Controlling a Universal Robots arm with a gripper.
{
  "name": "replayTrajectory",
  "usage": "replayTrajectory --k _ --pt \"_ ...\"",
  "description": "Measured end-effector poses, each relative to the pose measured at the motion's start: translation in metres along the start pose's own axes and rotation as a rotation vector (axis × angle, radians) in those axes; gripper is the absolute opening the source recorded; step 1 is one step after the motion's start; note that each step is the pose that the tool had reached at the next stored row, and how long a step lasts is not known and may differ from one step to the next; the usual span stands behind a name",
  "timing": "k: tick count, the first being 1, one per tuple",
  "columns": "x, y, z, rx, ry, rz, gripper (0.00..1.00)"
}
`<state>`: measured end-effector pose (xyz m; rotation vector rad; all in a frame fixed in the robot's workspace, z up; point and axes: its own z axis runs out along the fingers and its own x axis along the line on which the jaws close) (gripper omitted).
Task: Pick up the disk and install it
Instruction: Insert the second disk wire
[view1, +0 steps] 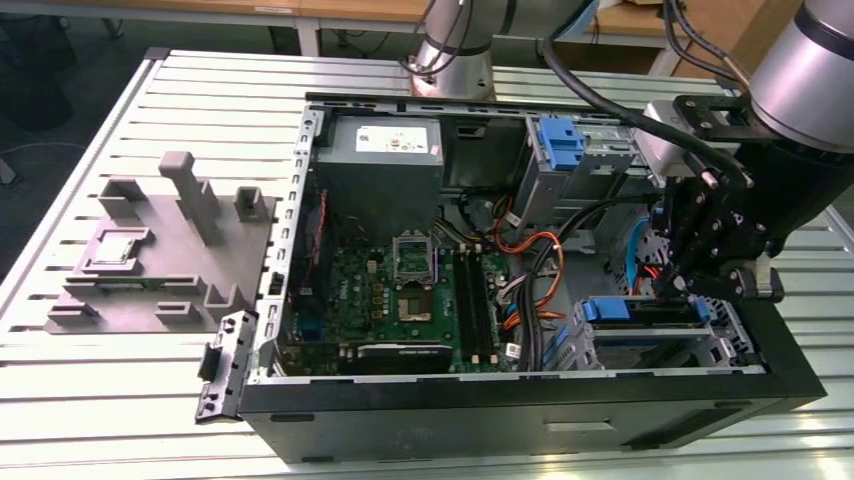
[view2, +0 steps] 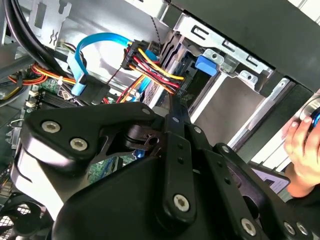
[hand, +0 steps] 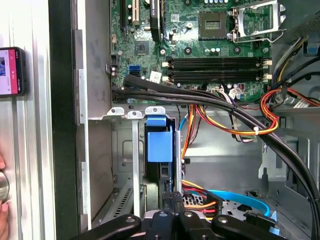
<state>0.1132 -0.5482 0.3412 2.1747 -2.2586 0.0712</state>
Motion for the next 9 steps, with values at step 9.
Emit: replayTrajectory --k 9 --pt "-0.0011 -0.0003 -0.0205 0.0000 0.0001 0.000 0.10"
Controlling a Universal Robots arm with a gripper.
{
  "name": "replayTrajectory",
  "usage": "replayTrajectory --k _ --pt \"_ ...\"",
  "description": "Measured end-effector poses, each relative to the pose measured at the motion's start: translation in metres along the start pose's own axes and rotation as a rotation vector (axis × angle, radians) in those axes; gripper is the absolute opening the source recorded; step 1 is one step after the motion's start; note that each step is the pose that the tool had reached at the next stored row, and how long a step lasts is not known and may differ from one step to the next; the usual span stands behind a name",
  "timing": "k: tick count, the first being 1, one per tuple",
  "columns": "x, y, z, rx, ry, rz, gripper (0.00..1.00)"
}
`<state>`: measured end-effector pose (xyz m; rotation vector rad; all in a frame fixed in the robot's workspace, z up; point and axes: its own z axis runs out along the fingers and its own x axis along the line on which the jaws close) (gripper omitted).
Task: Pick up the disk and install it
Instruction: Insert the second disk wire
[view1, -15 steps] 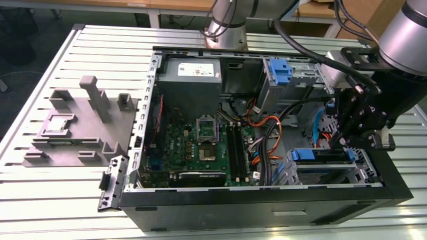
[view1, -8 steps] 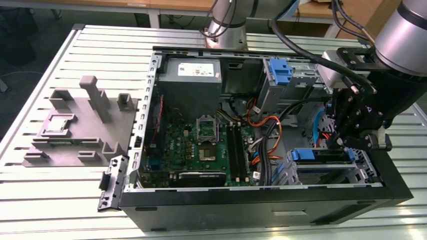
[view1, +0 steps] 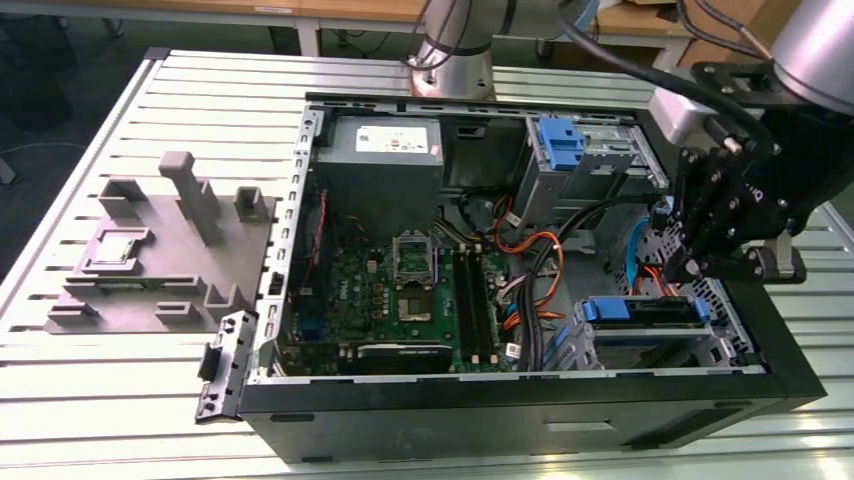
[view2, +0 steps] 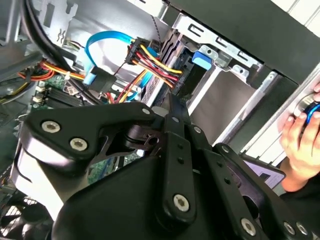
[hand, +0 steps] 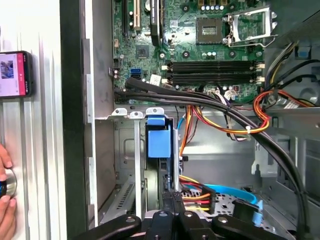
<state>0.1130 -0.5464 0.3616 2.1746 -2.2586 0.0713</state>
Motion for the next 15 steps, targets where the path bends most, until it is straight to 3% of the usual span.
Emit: replayTrajectory --k 5,10,15 --pt "-0.0035 -0.0002 -0.0135 -0.0001 0.0001 0.000 0.10" --pt "-0.0112 0.0001 -0.0150 -0.0021 0.0004 0.003 0.10" --pt "-0.0126 0.0002 -0.0150 -0.0080 0.0015 0.034 0.10"
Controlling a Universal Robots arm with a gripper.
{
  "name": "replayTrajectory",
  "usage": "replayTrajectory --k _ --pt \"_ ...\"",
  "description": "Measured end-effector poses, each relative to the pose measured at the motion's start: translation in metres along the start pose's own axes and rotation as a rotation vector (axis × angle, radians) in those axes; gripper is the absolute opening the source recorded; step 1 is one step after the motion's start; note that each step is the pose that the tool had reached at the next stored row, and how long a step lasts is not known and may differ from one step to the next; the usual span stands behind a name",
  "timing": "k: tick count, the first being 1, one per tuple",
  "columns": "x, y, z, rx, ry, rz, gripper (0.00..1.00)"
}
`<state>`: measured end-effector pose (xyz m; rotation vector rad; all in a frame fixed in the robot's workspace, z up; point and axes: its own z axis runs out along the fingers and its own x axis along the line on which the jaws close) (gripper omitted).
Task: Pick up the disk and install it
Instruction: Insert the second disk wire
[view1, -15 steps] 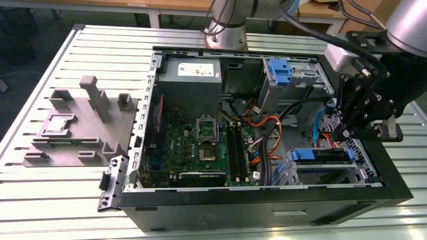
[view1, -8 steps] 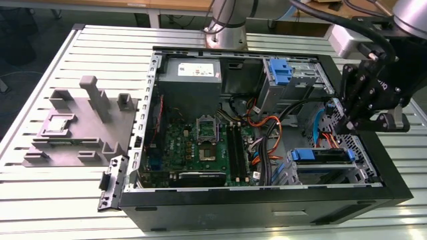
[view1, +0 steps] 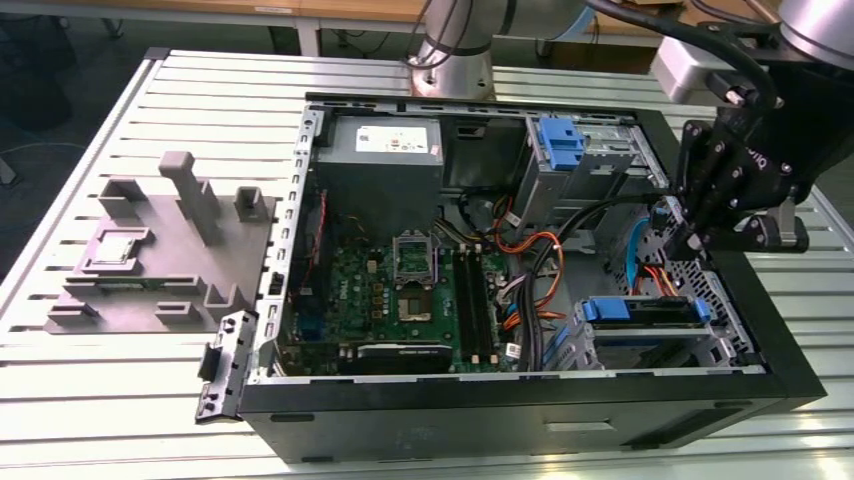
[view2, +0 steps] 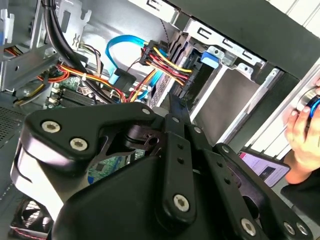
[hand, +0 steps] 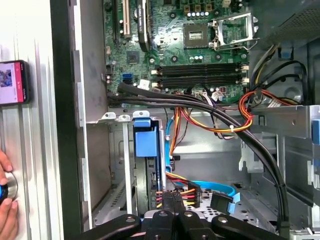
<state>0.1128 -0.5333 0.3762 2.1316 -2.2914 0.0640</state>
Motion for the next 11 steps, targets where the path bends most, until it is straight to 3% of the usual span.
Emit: replayTrajectory --k 5,9,11 --pt "-0.0028 0.0002 -0.0001 -0.0046 -0.0004 0.014 0.10" --pt "-0.0153 0.0011 -0.0007 -0.0048 0.0018 0.014 0.10" --pt "-0.0212 0.0014 -0.0020 -0.0040 0.0097 0.014 0.10"
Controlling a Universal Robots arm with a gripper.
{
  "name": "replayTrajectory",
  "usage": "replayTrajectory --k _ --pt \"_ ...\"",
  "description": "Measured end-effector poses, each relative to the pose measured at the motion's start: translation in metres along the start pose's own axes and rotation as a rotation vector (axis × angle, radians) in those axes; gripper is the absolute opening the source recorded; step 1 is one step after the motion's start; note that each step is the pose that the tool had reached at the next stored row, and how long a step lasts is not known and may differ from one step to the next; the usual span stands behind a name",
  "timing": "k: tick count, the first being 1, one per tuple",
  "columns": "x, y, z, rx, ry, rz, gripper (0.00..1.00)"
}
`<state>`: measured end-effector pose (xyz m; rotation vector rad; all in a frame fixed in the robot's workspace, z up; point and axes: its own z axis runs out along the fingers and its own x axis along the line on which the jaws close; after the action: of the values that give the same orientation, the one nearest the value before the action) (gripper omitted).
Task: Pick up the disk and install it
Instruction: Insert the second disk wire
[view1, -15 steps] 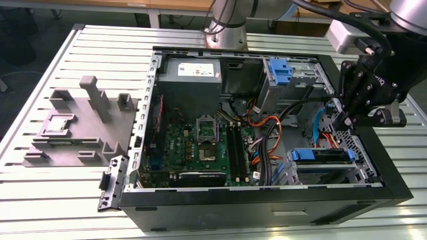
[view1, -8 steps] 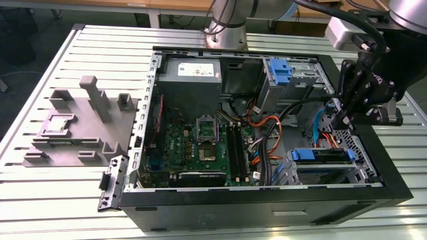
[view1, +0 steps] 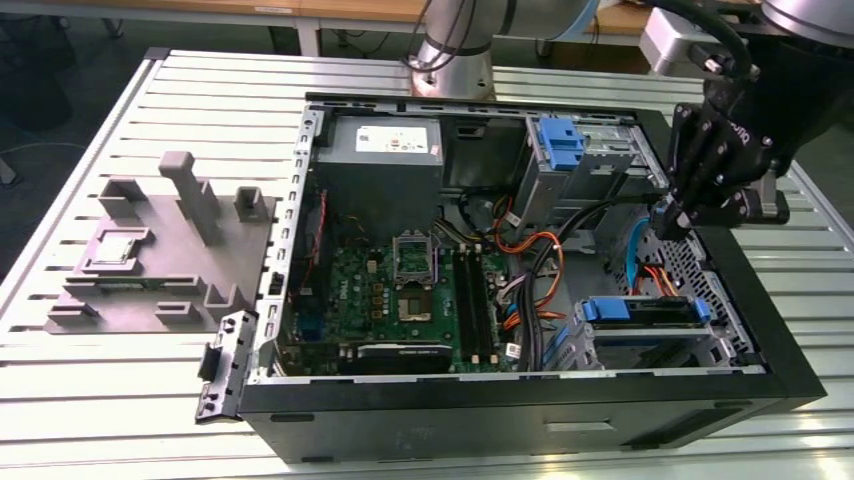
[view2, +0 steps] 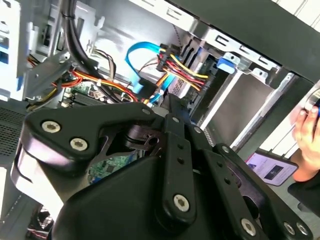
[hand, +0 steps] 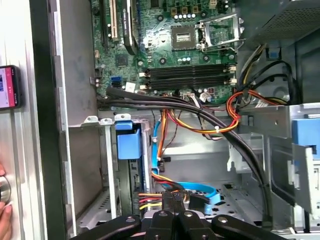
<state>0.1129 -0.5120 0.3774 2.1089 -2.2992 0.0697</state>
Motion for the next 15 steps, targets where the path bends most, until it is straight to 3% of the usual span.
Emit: replayTrajectory --k 6,15 --pt "-0.0143 0.0012 -0.0032 -0.0010 0.0176 0.000 0.10" --pt "-0.0252 0.0015 -0.0064 -0.0259 0.0234 0.003 0.10"
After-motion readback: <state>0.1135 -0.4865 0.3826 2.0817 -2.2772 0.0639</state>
